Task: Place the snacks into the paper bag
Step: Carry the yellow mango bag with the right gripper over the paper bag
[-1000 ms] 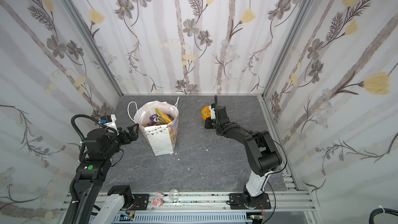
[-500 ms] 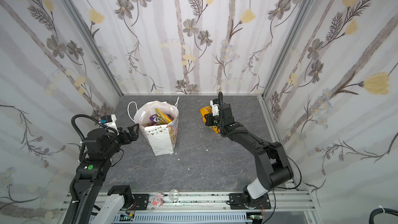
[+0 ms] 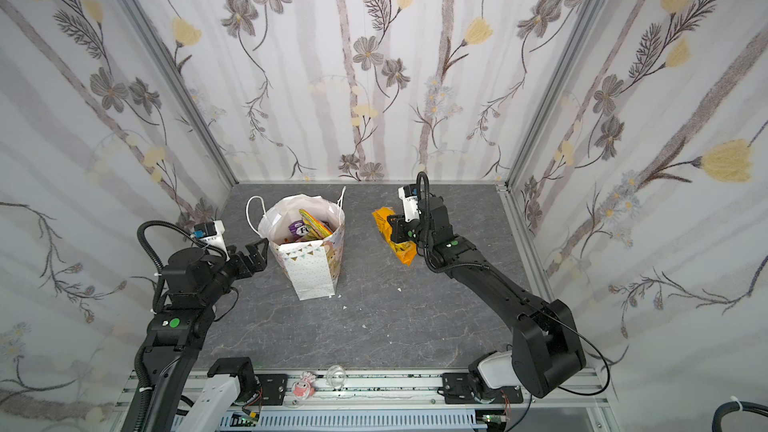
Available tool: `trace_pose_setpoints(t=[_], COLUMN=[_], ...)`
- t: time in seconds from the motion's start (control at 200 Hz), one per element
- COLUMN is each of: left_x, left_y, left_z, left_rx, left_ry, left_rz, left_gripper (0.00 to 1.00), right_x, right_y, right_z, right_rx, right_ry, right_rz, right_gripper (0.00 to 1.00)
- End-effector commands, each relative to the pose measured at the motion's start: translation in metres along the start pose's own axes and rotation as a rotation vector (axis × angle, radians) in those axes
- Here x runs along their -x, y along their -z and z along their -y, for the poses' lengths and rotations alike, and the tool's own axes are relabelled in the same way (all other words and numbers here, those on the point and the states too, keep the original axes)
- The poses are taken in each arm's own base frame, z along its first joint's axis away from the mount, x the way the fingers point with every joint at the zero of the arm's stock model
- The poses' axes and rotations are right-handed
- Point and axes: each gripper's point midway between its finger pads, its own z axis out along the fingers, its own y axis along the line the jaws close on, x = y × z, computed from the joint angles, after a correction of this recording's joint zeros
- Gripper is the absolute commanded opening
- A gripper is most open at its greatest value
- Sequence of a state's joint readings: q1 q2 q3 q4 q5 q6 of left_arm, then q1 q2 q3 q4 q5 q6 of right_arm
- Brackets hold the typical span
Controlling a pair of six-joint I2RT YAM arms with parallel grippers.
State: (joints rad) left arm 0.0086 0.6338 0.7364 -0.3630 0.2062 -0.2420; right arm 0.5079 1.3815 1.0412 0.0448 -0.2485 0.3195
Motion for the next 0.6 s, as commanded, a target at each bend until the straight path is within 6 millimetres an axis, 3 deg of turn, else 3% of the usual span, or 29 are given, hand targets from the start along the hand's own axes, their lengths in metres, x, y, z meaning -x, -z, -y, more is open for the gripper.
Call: trace_pose_setpoints(t=[0.0,0.37,0.594], left_x=[0.008,0.008,0.008], left_y=[0.001,0.001,0.002], left_z=[0.003,0.003,0.003], left_rx=[-0.011,-0.010,-0.013], left_ry=[-0.008,-0.008,-0.009], left_rz=[0.030,0.031,0.032], left_gripper=[1.00,1.00,1.00], right_x=[0.033,0.071,0.083], right_y=[0.015,0.059,0.071], right_z=[-0.016,-0.064,-0.086], right_rx=[0.001,0.036,0.069], right_ry=[0.071,0.158,0.193], right_rz=[0.106,0.204,0.200], right_gripper=[0.00,0.00,0.00])
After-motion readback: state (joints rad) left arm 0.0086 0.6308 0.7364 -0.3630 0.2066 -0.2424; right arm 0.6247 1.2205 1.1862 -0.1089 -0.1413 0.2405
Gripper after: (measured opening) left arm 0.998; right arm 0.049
